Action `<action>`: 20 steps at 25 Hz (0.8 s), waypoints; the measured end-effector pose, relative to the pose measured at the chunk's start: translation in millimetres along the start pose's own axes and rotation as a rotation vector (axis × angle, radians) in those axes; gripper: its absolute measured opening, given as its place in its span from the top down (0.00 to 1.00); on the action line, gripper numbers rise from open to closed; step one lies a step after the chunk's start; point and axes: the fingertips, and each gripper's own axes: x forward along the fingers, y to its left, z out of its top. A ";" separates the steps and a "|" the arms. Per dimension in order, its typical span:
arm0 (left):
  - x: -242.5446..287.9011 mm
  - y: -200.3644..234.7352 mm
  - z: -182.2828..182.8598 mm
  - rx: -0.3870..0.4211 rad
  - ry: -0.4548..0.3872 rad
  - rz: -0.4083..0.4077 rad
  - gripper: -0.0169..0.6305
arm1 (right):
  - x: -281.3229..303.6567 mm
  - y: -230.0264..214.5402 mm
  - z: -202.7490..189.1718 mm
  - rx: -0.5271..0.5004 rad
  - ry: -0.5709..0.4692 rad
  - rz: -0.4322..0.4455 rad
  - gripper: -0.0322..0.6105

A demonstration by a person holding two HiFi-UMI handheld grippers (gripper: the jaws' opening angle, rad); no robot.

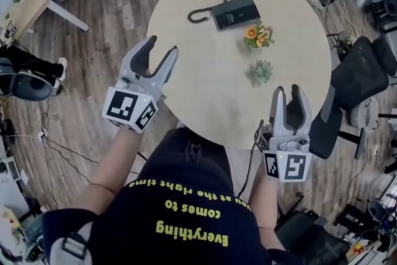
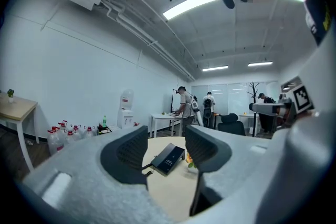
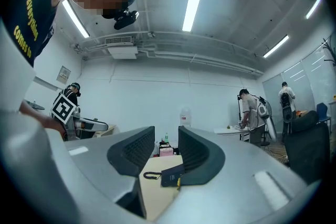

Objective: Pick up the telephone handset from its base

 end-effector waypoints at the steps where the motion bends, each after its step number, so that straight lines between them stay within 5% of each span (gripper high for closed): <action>1: 5.7 -2.1 -0.2 -0.001 0.004 0.008 0.63 | 3.3 -6.6 -0.3 0.003 0.001 0.006 0.72; 20: 79.1 -18.6 -15.7 0.009 0.060 0.052 0.61 | 40.0 -67.3 -30.7 0.065 0.034 0.095 0.70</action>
